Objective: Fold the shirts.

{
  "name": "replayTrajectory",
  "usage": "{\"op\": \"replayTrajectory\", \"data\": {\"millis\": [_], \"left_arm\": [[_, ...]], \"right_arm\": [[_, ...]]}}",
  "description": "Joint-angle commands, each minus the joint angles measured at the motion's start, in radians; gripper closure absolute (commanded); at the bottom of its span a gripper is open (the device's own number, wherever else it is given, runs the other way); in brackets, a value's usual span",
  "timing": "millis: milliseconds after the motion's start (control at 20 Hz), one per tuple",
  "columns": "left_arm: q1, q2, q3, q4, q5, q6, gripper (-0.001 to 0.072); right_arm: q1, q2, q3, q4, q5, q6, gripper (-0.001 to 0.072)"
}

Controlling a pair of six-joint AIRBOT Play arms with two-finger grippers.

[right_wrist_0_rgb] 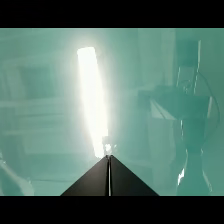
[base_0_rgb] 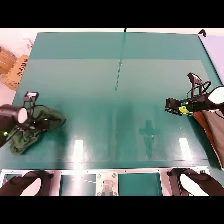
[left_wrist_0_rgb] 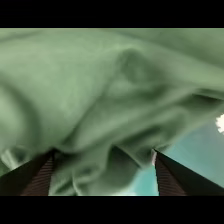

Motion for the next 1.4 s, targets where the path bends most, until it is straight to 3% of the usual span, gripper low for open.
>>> {"op": "replayTrajectory", "data": {"millis": [0,50,100,150,200,400,500,600,750,950,1000,1050,1100,1350], "left_arm": [[0.001,-0.080,-0.062,0.084,0.143,-0.003,0.0235],[0.001,-0.089,-0.062,0.085,0.175,0.004,0.0373],[0.001,-0.090,-0.060,0.082,0.191,0.003,0.0608],[0.000,-0.090,-0.043,0.066,0.176,0.005,0.0685],[0.000,-0.089,-0.015,0.045,0.145,0.022,0.0686],[-0.032,-0.087,0.252,-0.245,-0.091,0.275,0.0687],[-0.157,-0.087,0.432,-0.278,-0.196,0.281,0.0687],[-0.320,-0.087,0.587,-0.309,-0.207,0.244,0.0687],[-0.535,-0.089,0.691,-0.397,-0.071,0.209,0.0687],[-0.655,-0.171,0.687,-0.544,0.014,0.215,0.0684],[-0.666,-0.210,0.680,-0.575,0.017,0.222,0.0663],[-0.672,-0.259,0.678,-0.596,0.006,0.222,0.0329],[-0.670,-0.300,0.678,-0.615,-0.021,0.220,0.0083],[-0.534,-0.336,0.687,-0.616,-0.260,0.220,0.0072]], "right_arm": [[0.001,0.000,0.000,0.000,-0.003,0.000,0.0693],[0.001,0.000,0.000,0.000,-0.002,0.000,0.0694],[0.001,0.000,0.000,0.000,-0.002,0.000,0.0694],[0.001,0.000,0.000,0.000,-0.002,0.000,0.0694],[0.001,0.000,0.000,0.000,-0.003,0.000,0.0693],[0.000,0.000,0.011,-0.001,0.000,0.000,0.0694],[0.000,0.000,0.033,-0.001,0.006,0.000,0.0694],[0.000,0.000,0.060,-0.001,0.018,-0.001,0.0694],[0.000,0.000,0.096,-0.001,0.024,-0.001,0.0694],[0.000,0.000,0.113,0.000,0.029,0.000,0.0691],[0.000,0.000,0.113,0.000,0.032,0.000,0.0603],[0.000,0.000,0.113,0.000,0.040,0.000,0.0466],[0.000,0.000,0.113,0.000,0.048,-0.001,0.0408],[-0.068,-0.011,0.112,0.001,0.080,-0.001,0.0390]]}}
